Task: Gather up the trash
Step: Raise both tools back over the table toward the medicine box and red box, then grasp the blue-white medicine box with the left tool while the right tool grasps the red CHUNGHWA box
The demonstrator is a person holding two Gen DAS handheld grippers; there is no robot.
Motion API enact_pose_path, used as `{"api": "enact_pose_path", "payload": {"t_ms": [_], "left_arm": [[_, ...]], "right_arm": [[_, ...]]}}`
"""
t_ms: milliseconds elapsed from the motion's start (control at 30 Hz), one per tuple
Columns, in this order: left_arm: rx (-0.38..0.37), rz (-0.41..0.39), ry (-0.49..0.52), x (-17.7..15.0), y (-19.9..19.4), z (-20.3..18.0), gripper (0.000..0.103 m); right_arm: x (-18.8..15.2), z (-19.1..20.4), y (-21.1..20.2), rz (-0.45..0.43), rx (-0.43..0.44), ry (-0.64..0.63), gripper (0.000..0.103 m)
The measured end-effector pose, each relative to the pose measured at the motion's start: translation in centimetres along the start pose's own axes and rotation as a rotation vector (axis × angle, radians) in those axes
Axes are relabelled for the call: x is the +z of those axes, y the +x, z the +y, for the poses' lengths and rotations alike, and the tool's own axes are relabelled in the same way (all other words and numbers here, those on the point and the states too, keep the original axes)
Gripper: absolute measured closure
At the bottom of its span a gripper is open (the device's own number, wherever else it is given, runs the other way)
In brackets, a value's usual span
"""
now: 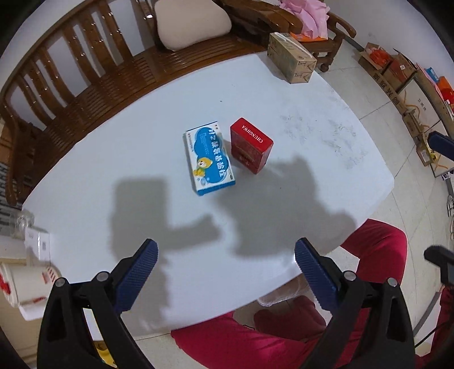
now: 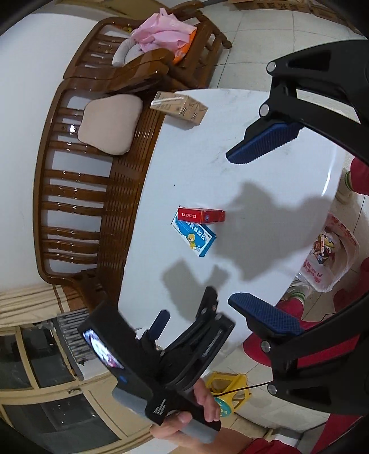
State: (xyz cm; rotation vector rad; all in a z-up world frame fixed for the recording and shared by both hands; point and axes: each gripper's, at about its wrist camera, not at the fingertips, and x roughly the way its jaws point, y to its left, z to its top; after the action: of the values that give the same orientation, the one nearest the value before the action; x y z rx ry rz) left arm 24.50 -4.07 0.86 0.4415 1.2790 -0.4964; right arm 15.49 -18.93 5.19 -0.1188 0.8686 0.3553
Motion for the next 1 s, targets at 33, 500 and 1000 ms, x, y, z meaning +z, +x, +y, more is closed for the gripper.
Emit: {"api": "enact_pose_path", "payload": {"t_ms": [33,500,1000], "left_arm": [[-0.003,0.005,0.001,0.4,0.5,0.1,0.008],[-0.048,0.083,-0.032,4.3,7.2,2.1,0.008],[0.017,0.115,-0.064,7.1,13.7,3.6,0.008]], "right_arm": [[0.1,-0.2,0.6,0.008,0.005,-0.002,0.013],[0.6,-2.4,7.0,0.082,0.029,0.022,0.013],[-0.2,-2.8,14.3,0.084,-0.019,-0.034,0.013]]}}
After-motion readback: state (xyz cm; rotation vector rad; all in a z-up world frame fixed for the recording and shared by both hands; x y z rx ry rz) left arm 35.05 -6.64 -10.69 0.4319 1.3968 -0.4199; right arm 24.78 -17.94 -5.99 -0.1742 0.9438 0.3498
